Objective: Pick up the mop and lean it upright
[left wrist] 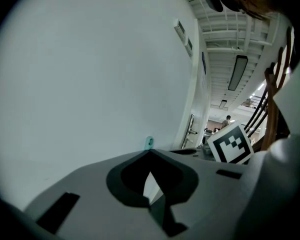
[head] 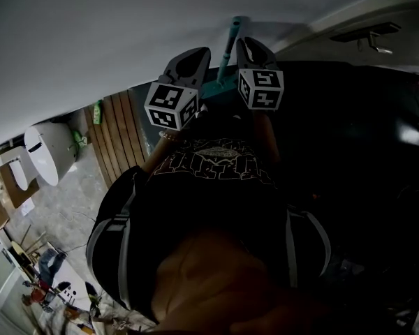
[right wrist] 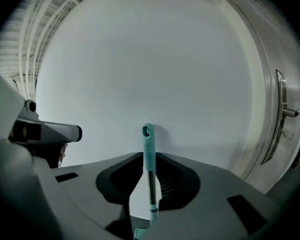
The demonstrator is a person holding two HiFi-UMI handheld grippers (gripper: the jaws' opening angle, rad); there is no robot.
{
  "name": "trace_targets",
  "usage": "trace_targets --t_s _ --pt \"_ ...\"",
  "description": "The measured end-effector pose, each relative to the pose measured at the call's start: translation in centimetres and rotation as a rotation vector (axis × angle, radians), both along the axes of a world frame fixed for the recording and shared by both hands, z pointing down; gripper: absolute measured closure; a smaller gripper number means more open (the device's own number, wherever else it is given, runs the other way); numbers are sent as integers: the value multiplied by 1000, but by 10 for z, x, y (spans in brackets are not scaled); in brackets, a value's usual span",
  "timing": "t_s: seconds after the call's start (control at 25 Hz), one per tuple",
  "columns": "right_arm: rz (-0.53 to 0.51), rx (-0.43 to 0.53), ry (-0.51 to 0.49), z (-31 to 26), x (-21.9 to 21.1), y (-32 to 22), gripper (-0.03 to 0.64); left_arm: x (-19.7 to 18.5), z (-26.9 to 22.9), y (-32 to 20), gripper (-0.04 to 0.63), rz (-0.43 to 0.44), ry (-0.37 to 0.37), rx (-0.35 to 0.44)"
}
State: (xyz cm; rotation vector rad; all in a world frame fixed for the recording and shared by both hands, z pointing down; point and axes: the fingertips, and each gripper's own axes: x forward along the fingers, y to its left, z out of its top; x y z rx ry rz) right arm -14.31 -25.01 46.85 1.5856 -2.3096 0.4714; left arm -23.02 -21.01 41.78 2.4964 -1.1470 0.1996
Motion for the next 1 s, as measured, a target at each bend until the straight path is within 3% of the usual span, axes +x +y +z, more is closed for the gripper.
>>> trace_targets --t_s 0.08,0.28,1.0 --pt "-2 -23 6 7 -4 -5 518 -3 -1 0 558 -1 3 3" --pt "7 -49 43 24 -11 -20 492 -14 1 -1 558 -17 7 3" --pt "81 -61 101 43 -13 -53 484 -49 2 -3 558 -109 11 -4"
